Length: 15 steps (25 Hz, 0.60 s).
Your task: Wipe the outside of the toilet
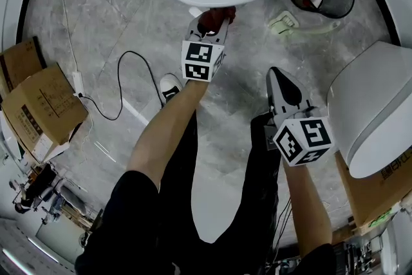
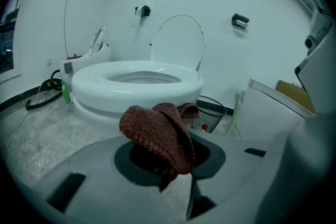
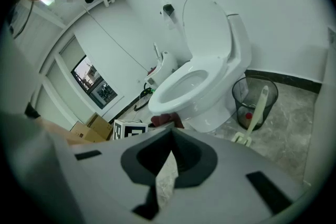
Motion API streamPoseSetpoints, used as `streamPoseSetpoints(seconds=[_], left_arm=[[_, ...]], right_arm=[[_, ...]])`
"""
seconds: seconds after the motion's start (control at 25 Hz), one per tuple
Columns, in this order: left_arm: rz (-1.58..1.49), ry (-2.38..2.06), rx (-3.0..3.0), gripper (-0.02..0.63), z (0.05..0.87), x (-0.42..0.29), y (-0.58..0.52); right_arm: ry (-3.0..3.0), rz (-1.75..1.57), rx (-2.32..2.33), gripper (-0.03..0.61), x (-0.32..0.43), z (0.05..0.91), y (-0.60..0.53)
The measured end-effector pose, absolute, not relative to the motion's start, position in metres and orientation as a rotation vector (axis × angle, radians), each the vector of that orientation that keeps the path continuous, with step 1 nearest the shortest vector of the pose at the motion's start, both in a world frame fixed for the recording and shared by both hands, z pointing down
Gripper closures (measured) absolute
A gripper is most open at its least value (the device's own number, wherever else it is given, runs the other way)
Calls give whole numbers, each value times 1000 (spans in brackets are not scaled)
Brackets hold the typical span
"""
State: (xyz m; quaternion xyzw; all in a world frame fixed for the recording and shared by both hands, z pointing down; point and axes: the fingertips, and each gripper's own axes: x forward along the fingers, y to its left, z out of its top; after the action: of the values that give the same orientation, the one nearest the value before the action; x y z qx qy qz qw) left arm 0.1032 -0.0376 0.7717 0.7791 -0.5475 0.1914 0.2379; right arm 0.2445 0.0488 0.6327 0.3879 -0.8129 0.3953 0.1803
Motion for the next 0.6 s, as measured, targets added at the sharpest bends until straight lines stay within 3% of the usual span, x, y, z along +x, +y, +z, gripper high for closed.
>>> streamPoseSetpoints(seconds=[0.6], left_arm=[[636,-1524,2104,509,790,24,-30]], right_arm=[[-2285,1086,1050,577,202,640,49]])
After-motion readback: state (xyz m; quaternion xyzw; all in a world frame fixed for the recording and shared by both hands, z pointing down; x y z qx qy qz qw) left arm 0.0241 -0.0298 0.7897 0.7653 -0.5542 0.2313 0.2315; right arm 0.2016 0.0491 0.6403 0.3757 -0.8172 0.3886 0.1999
